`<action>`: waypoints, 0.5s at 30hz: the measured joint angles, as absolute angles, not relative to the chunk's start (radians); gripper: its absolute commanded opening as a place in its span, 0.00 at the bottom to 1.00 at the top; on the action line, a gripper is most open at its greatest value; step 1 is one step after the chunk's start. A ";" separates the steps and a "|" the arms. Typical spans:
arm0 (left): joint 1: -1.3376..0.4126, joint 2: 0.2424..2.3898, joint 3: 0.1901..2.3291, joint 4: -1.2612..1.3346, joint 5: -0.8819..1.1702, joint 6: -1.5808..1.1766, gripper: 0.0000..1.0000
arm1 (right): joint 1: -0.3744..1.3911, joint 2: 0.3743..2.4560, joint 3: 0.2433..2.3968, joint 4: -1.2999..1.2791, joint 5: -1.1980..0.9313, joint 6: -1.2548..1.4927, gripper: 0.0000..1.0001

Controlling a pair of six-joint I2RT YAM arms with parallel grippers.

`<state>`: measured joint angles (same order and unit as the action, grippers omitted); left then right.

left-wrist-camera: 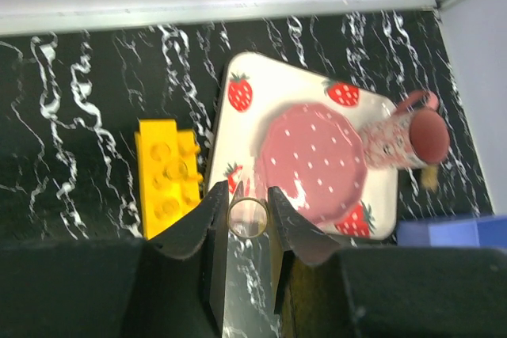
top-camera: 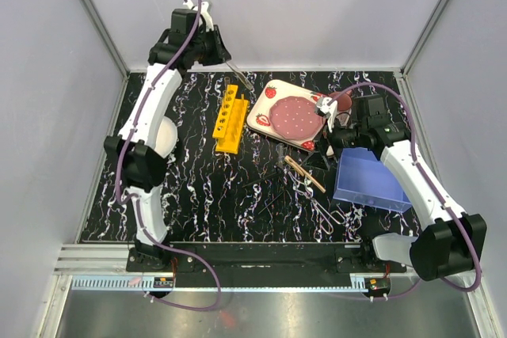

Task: Organize the chemistry lab equipment

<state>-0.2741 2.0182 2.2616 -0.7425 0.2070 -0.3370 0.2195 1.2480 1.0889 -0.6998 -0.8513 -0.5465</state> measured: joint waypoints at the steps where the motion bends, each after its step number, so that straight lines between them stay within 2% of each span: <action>1: -0.274 1.988 2.227 -0.743 0.226 -0.341 0.15 | 0.220 1.247 1.093 -0.705 -0.860 -0.568 1.00; 8: -0.284 1.816 2.112 -0.772 0.320 -0.339 0.15 | 0.220 1.335 1.318 -0.768 -0.923 -0.696 1.00; 15: -0.338 1.642 1.924 -0.738 0.472 -0.371 0.15 | 0.239 1.493 1.620 -0.726 -0.982 -0.636 1.00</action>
<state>-0.3382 1.6424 1.9236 -0.7383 0.4721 -0.3714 0.2394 1.4929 1.6199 -0.7258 -0.9817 -0.6365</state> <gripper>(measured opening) 0.243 0.994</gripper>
